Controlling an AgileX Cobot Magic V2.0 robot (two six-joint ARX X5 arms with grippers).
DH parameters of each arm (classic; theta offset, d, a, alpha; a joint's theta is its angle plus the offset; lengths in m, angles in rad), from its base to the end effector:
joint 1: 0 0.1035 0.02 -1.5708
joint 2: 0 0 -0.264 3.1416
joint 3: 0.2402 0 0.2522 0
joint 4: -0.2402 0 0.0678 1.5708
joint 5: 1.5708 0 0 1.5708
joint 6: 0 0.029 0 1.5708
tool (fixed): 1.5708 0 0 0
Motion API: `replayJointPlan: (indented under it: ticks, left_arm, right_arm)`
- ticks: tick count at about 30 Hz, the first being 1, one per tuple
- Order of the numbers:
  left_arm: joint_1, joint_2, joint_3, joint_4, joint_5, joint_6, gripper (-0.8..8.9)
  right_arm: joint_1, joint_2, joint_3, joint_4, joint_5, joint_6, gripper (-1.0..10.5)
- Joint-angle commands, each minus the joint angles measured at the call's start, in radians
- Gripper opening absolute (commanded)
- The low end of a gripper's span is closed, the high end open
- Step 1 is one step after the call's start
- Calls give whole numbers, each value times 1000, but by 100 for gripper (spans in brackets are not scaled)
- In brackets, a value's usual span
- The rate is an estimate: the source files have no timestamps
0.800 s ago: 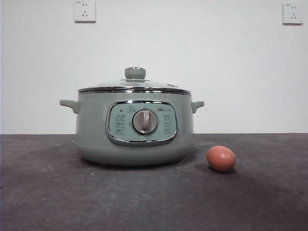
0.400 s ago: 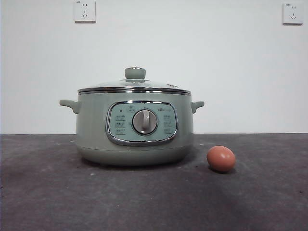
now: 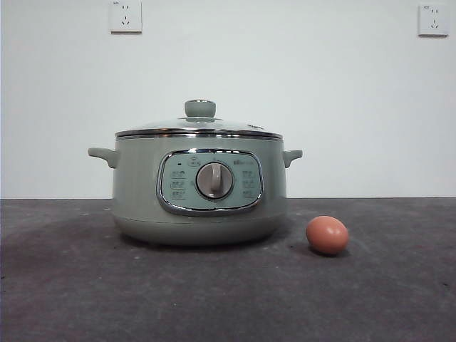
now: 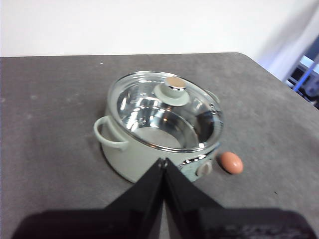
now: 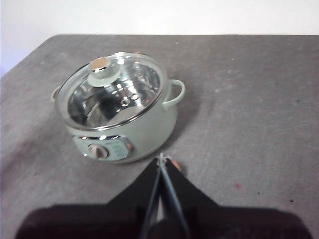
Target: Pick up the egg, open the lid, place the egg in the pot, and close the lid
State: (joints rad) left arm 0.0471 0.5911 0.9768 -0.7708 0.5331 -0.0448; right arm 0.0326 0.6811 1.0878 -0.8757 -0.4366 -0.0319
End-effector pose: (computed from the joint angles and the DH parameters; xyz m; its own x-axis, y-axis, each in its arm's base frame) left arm 0.0918 -0.0104 0.3635 0.8212 -0.4701 -0.3235 0.4127 0.8808 -0.2322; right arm 0.0996 0.0155 0.3792 0.7941 0.4490 -0.4096 -0.4207 0.8925 0.1626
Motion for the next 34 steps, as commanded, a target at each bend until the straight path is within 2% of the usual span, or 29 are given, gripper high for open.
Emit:
replayJointPlan:
  ticks: [1, 6, 9, 10, 11, 13, 14, 15, 26, 34]
  left_arm:
    - [-14, 19, 34, -24, 2, 42, -6]
    - [-29, 36, 71, -29, 3, 49, -3]
    - [-29, 40, 83, -27, 25, 48, 48]
    - [-29, 41, 86, -27, 30, 48, 120]
    - [-29, 44, 89, -28, 34, 48, 249]
    - [-29, 47, 95, -29, 52, 39, 578]
    - [-29, 48, 95, -27, 60, 35, 664]
    - [-29, 50, 95, -24, 70, 30, 696]
    - [-57, 119, 101, 14, 79, 27, 692]
    - [-140, 311, 232, 40, 65, 49, 692]
  right_arm:
    - [0, 17, 36, -33, -10, -44, -10]
    - [0, 36, 68, -67, -10, -50, 45]
    - [0, 36, 70, -67, -10, -50, 288]
    - [0, 36, 70, -68, -10, -49, 364]
    - [1, 36, 70, -67, -10, -47, 449]
    - [1, 36, 70, -68, -10, -47, 555]
    - [1, 36, 70, -68, -10, -47, 570]
    - [1, 36, 70, -68, -10, -47, 569]
    - [1, 36, 70, -75, -28, -47, 568]
    - [1, 39, 70, -91, -28, -47, 567]
